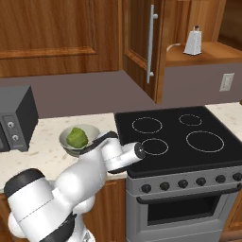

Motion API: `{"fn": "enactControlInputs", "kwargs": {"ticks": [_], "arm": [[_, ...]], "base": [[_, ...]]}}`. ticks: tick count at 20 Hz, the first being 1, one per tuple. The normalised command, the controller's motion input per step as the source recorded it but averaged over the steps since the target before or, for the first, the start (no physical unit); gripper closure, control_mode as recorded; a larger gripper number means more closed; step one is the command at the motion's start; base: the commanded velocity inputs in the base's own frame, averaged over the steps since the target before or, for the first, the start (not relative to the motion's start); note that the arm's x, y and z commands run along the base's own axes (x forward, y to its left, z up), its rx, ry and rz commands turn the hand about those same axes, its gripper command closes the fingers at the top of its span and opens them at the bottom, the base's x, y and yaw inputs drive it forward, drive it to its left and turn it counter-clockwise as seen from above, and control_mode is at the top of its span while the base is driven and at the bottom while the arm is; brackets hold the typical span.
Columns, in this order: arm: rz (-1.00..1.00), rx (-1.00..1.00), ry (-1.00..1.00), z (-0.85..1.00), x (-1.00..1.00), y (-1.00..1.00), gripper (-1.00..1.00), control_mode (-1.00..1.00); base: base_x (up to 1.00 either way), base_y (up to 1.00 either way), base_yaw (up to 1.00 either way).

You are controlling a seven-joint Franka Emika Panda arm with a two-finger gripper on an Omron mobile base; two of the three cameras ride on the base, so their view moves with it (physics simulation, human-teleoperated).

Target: Pick the cheese from the fridge and the cheese grater from the cabinet and place them next to the salad bowl.

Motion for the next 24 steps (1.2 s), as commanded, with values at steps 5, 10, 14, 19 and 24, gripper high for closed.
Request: {"fn": "enactControlInputs", "kwargs": {"ticks": [5,10,14,19,24], "arm": [[0.00,0.00,0.06,-0.19,0.25,0.02,1.00,-1.00],[0.00,-0.01,0.00,-0.16,0.27,0.06,1.00,-1.00],[0.00,0.00,0.00,-0.16,0.19,0.01,1.00,-1.00],[0.00,0.00,0.00,-0.20,0.13,0.02,1.00,-1.00],[0.00,0.00,0.00,-0.20,0.10,0.02,1.00,-1.00]], "base": [[0.00,0.00,0.00],[0.00,0.00,0.00],[0.00,0.00,0.00],[0.00,0.00,0.00],[0.00,0.00,0.00]]}}
